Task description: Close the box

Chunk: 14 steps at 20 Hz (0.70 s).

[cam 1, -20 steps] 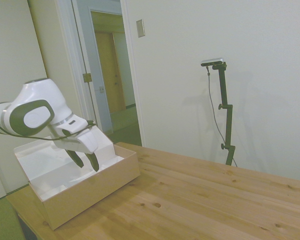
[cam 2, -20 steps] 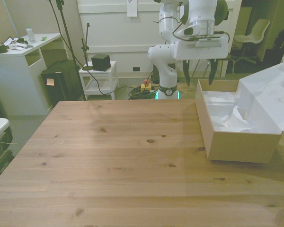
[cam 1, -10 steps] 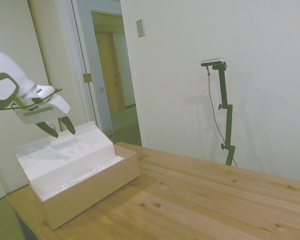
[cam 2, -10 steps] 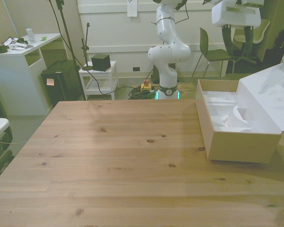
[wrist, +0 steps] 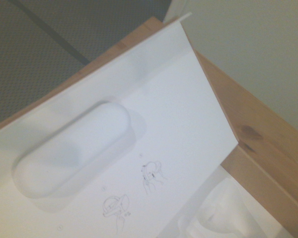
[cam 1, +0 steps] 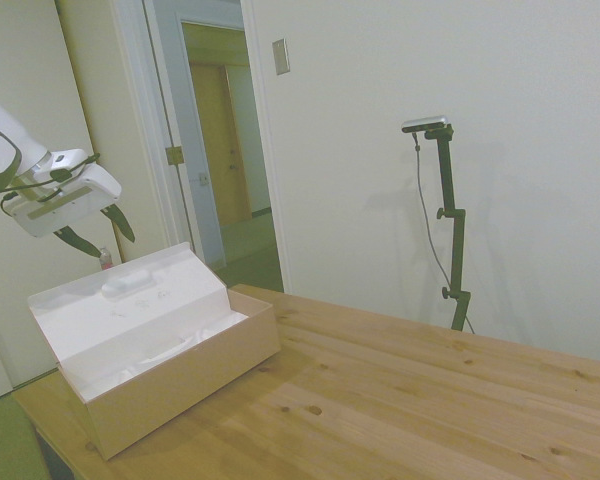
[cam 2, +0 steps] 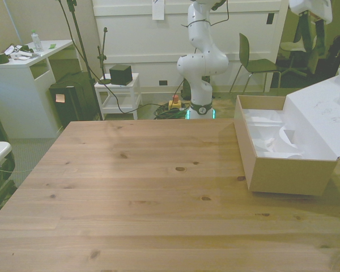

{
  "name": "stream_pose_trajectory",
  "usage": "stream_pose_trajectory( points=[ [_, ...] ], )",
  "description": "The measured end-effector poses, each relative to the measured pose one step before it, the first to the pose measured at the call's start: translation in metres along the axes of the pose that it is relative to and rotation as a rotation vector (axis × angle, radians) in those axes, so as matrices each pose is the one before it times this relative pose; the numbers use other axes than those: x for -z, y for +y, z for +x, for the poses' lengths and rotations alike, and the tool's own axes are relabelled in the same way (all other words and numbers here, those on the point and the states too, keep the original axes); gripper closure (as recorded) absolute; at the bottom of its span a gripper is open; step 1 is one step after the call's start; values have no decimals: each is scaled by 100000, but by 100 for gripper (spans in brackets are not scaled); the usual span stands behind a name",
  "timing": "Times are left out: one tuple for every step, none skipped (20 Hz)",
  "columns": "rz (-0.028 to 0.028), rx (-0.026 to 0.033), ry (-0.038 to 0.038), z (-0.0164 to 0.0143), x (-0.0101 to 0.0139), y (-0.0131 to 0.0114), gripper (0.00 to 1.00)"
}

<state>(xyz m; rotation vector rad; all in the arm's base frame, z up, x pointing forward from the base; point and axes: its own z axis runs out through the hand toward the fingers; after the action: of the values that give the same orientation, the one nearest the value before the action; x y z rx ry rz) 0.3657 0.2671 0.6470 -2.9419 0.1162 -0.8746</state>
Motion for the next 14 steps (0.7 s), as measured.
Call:
stream_pose_trajectory(
  points=[
    [-568,2232,-523,290,-17,-529,0],
    [-462,2239,-646,234,-14,-611,0],
    [-984,2958,-362,145,-51,-744,0],
    [-1483,3388,-237,-63,-194,-1015,0],
    [-1510,3614,-21,-170,-335,-1113,0],
    [-1460,3782,251,-241,-362,-1226,0],
    [-1458,3614,232,-356,-496,-1367,0],
    [-1015,2692,81,-360,-518,-1429,0],
    [-853,2160,-68,-349,-500,-1372,0],
    [-759,1878,-87,-268,-472,-1202,0],
    [-775,1363,-174,-149,-414,-968,0],
    [-617,1258,-170,-77,-416,-808,0],
    [-662,1087,16,23,-341,-641,0],
    [-654,1161,-137,-22,-380,-649,0]
  ],
)
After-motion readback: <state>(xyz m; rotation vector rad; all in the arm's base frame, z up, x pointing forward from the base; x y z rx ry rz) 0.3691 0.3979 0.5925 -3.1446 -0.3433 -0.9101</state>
